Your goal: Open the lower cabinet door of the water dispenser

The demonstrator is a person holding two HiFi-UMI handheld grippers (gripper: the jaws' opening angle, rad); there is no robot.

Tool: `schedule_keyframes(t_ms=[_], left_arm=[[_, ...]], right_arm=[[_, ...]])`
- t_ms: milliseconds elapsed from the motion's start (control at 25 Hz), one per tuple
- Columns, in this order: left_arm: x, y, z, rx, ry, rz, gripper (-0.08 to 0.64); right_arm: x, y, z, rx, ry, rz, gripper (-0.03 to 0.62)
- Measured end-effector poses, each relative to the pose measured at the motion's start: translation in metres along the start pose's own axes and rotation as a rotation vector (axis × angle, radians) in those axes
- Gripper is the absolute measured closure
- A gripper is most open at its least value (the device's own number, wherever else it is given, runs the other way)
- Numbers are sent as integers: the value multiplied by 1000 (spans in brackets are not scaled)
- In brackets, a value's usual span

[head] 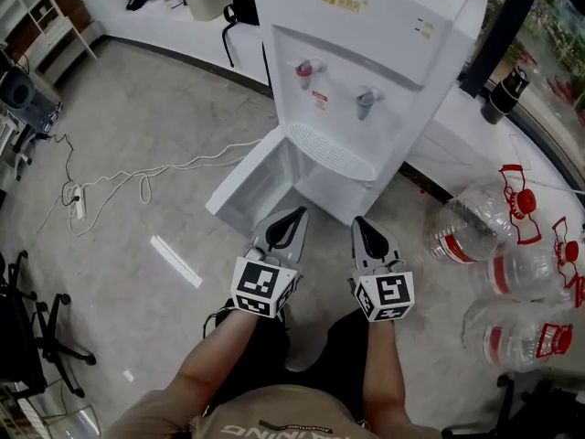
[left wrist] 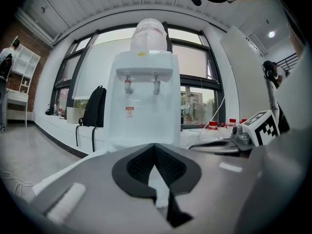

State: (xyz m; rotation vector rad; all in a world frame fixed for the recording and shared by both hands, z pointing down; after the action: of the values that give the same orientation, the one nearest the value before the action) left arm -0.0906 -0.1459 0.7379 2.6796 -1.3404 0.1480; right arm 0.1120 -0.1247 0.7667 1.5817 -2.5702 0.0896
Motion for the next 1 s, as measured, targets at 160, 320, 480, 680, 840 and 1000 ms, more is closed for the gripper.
schedule_keyframes(t_ms=[160,320,480,680,840,1000], left_arm=[[3,-1,1,15,-3,-16,552],[4,6,-1,-36,7,-19,552],[5,7,6,-110,42,-18,552],[-1,-11,59,50,106,-42,552],[-9,-21,124,55,136,-53,552],[-29,-32,187,37,190,-64,552]], right_arm=[[4,-2,9,-8,-15,-9,580],[7,-2,14,-14,-14,-15,580],[6,2,26,33,10,-14,580],[-15,5,77,51,49,3,580],[-31,4,136,81,94,-21,580],[-52,9,207,81,134,-18,580]])
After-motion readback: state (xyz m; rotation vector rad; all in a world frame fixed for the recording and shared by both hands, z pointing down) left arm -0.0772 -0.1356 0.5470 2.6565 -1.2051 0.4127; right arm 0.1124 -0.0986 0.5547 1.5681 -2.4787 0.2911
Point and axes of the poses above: the fingertips, and each gripper's own axes: x forward along the fingers, y to its left, z out of its top, the point moved 10 cm from there along -x, backward along the fingers, and after that the axes turned 3 degrees about -x, right-handed, at the moved point
